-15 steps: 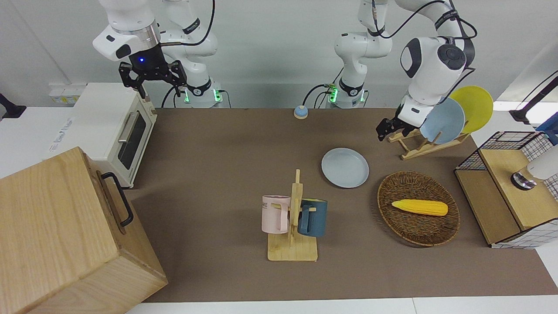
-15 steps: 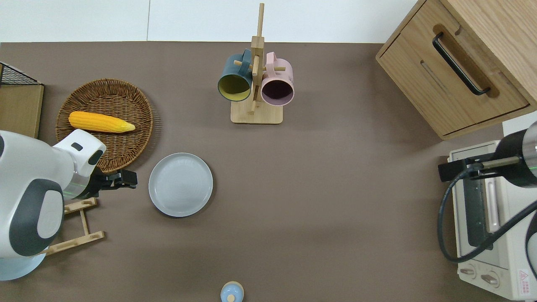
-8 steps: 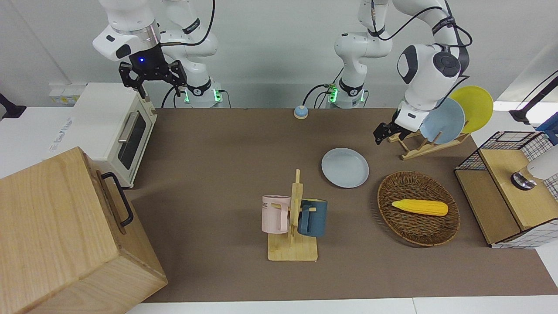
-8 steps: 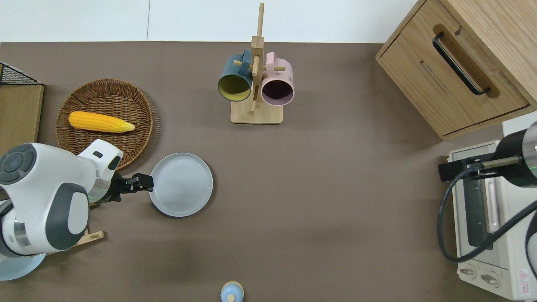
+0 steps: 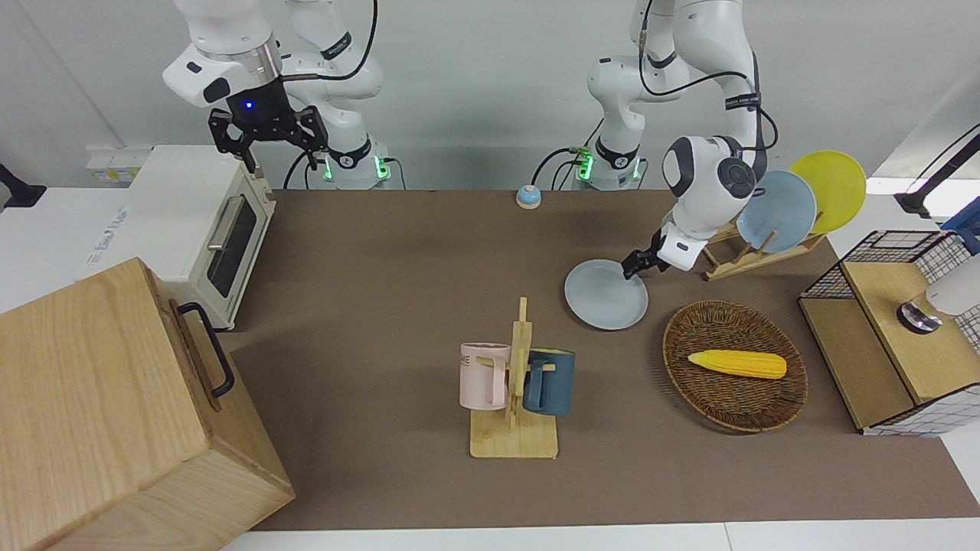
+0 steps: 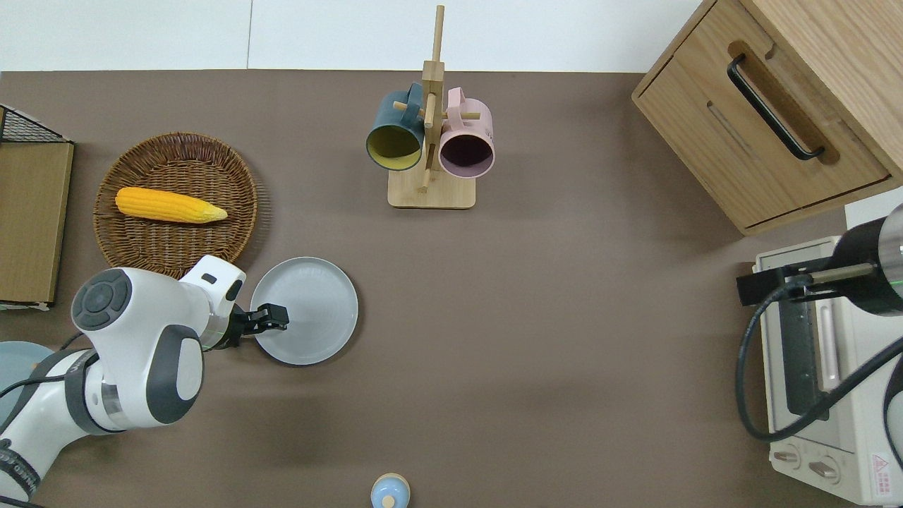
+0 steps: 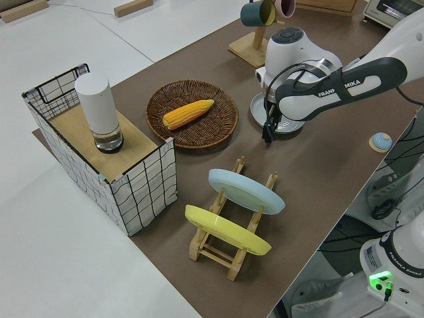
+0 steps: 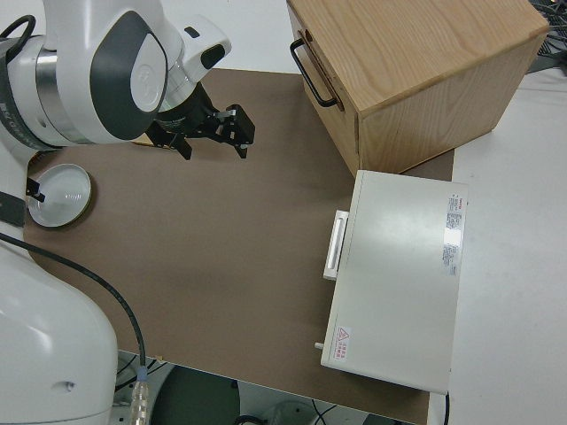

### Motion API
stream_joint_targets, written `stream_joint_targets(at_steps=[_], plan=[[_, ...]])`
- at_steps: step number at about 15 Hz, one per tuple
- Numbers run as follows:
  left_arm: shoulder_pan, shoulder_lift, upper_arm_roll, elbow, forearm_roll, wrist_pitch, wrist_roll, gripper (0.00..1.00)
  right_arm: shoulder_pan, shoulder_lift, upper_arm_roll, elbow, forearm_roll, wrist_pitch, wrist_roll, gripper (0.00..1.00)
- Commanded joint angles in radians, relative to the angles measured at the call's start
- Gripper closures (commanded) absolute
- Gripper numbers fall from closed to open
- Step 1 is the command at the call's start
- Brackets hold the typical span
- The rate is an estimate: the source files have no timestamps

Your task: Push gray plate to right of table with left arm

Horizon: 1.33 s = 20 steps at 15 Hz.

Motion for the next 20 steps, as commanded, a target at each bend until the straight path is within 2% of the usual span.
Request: stream_joint_targets(at_steps=[1, 4, 5, 14, 17, 20], plan=[[-0.015, -0.006, 0.002, -0.035, -0.019, 0.042, -0.009, 0.40, -0.007, -0.007, 0.001, -0.004, 0.002, -0.001, -0.020, 0.005], [-0.012, -0.004, 0.002, -0.033, -0.019, 0.044, 0.001, 0.87, -0.007, -0.007, 0.002, -0.004, 0.002, -0.001, -0.020, 0.005], [-0.012, -0.003, 0.004, -0.033, -0.017, 0.044, 0.001, 0.99, -0.007, -0.007, 0.001, -0.004, 0.002, -0.001, -0.020, 0.005], [-0.012, -0.003, 0.010, -0.033, -0.019, 0.059, -0.009, 1.00, -0.007, -0.007, 0.001, -0.004, 0.002, -0.001, -0.020, 0.005], [-0.015, -0.003, -0.003, -0.033, -0.040, 0.059, -0.012, 1.00, -0.007, -0.007, 0.001, -0.004, 0.002, -0.001, -0.020, 0.005], [-0.018, -0.003, -0.036, -0.033, -0.077, 0.059, -0.015, 1.00, -0.007, -0.007, 0.003, -0.004, 0.002, -0.001, -0.020, 0.005]])
